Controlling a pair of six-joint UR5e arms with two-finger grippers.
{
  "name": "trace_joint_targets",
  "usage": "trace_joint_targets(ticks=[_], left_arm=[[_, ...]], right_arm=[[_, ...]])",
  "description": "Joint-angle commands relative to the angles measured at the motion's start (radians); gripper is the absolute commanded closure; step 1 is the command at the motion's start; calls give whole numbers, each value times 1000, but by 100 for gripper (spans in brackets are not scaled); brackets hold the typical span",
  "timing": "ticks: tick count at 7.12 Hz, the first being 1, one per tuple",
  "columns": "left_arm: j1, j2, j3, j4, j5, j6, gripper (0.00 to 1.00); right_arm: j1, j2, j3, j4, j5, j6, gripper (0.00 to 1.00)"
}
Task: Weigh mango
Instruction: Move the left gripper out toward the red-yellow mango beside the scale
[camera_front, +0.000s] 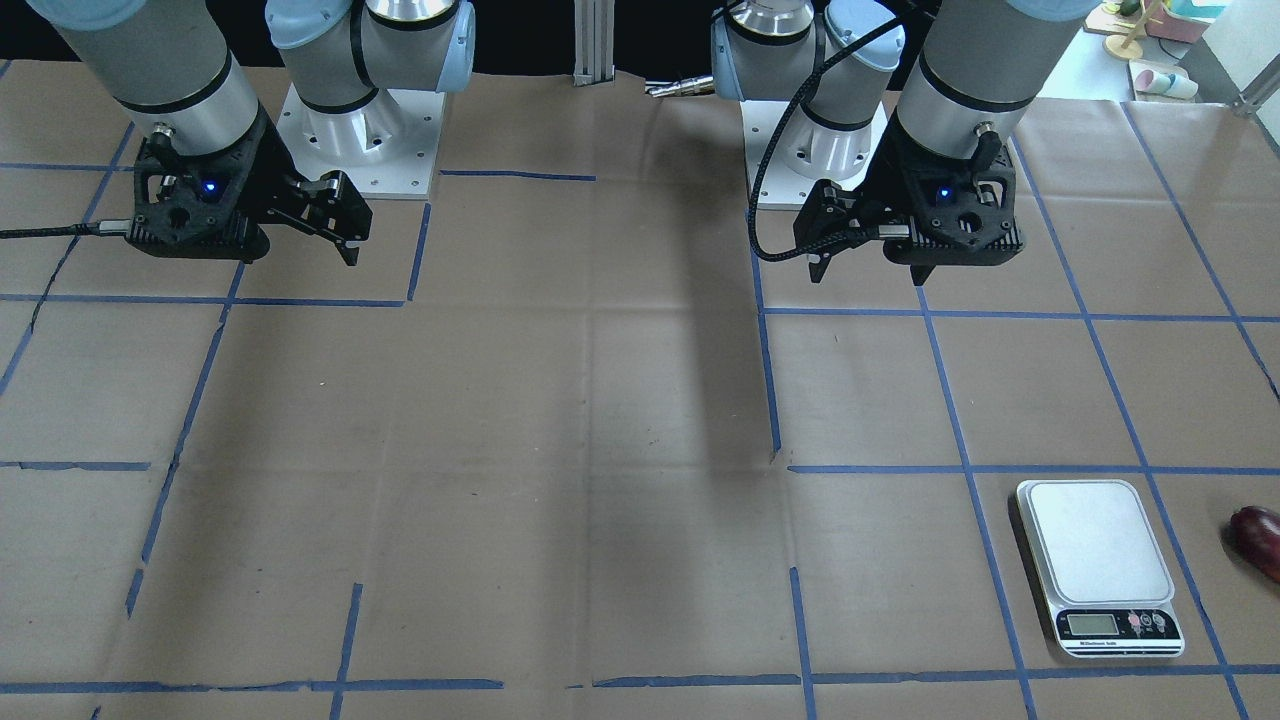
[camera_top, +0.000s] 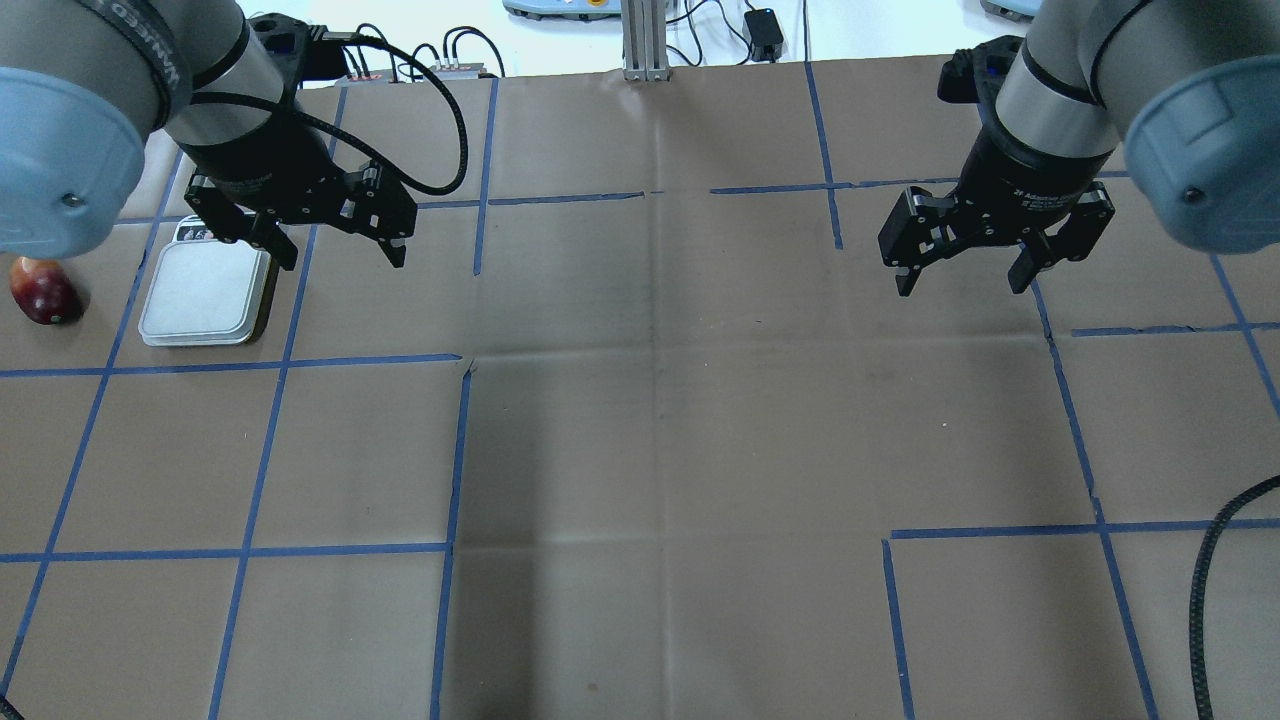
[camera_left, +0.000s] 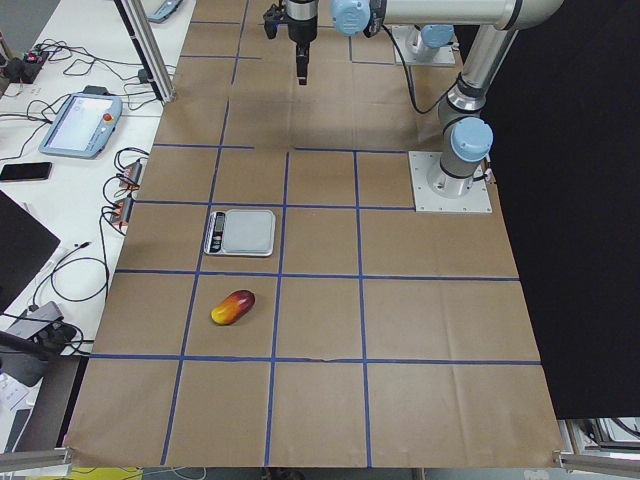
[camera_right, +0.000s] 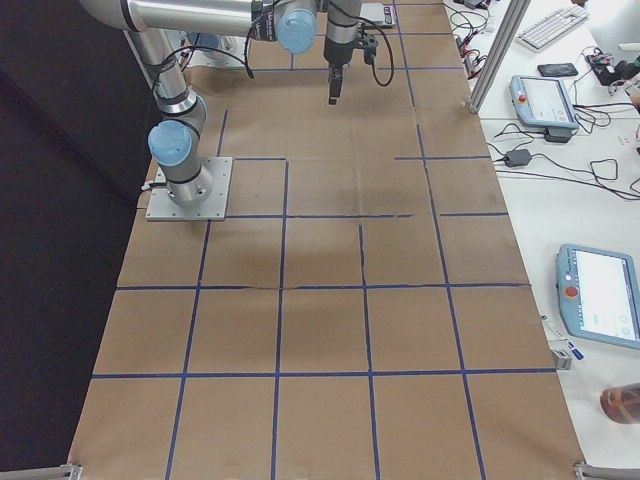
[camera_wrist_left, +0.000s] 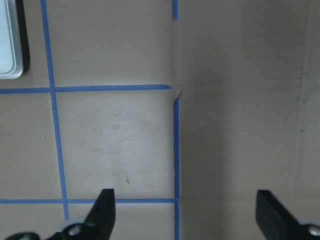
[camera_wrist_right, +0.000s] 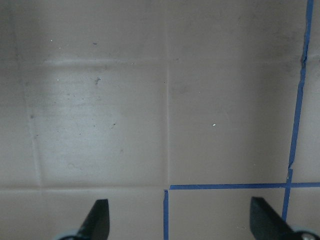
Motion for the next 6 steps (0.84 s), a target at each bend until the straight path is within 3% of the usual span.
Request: trace_joint_targets(ticks=[1, 4, 6], left_arm=[[0, 2, 1, 2, 1, 0, 0], [1, -2, 14, 8, 8, -2, 0], [72, 5, 34, 12, 4, 9, 0]], right_arm=[[0, 1, 0, 0, 0, 0, 0], [0, 1, 0, 0, 0, 0, 0], [0, 1, 0, 0, 0, 0, 0]])
